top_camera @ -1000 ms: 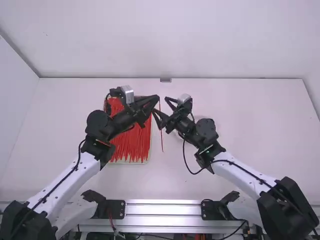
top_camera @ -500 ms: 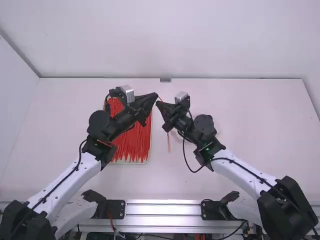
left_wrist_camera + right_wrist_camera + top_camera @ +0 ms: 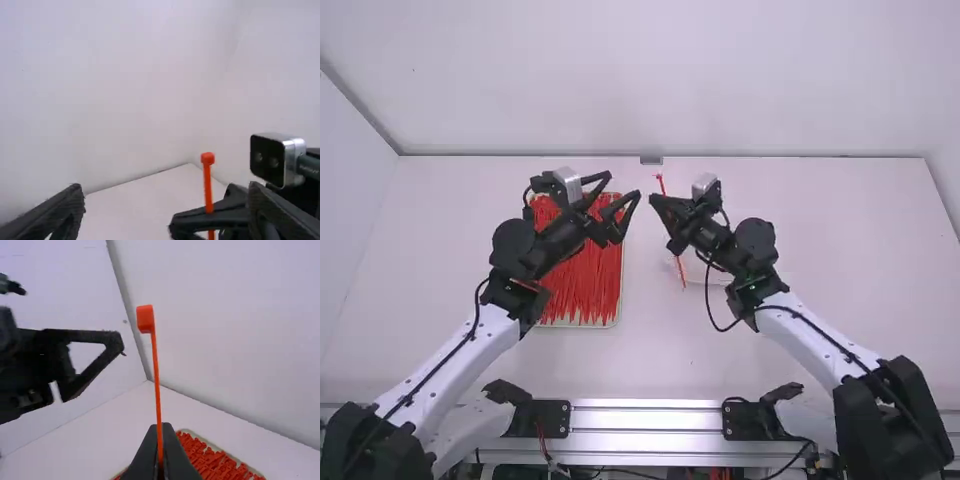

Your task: Fasten the cable tie

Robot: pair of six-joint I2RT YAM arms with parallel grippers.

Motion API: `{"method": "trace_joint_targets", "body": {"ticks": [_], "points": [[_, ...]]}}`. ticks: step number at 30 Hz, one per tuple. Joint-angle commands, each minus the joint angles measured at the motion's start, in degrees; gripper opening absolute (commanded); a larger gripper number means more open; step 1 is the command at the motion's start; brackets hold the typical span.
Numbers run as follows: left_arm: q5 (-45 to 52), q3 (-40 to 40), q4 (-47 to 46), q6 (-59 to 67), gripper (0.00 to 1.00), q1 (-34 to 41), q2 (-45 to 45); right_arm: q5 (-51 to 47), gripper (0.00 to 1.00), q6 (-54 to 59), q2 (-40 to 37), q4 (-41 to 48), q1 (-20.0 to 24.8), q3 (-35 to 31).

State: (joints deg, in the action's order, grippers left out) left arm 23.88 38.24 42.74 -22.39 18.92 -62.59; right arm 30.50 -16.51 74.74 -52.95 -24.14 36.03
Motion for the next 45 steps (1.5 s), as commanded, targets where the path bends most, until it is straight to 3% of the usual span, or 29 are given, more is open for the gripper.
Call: {"method": "trace_joint_targets", "body": {"ticks": [1,7,12,21,27,34,36,39,45], "points": [[7.2,1.6,0.4,2.8,0.88,-2.2,-0.2,11.4,0.0,-2.4,0.2,-2.1,2.7,1.5],[25.1,7.1,0.1,4.3,0.96,-8.3,-1.1,20.7,0.0,-8.4,0.2,-11.2,9.3,1.5],[37.5,13.6,0.2,4.3,0.96,-11.6,-4.7,25.0,0.0,-15.7,0.2,-20.8,12.8,1.5],[56.7,30.2,0.1,2.6,0.95,-10.0,-17.0,24.6,0.0,-18.2,0.2,-28.0,10.3,1.5],[62.2,37.1,0.0,0.8,0.92,-7.5,-23.0,20.4,0.0,-17.6,0.2,-27.8,7.6,1.5],[63.5,39.1,-0.7,0.7,0.89,-4.3,-24.5,16.7,0.0,-17.6,0.2,-27.9,6.9,1.5],[61.7,39.1,-0.7,-1.1,0.84,-3.8,-24.5,16.2,0.0,-17.7,0.2,-27.9,6.7,1.5],[59.9,39.0,-0.8,-1.9,0.62,-4.0,-24.5,15.7,0.0,-17.5,0.2,-27.9,5.6,1.5],[57.2,39.0,-3.4,-1.8,0.55,-2.7,-24.5,15.1,0.0,-15.1,0.2,-27.9,4.1,1.5]]}}
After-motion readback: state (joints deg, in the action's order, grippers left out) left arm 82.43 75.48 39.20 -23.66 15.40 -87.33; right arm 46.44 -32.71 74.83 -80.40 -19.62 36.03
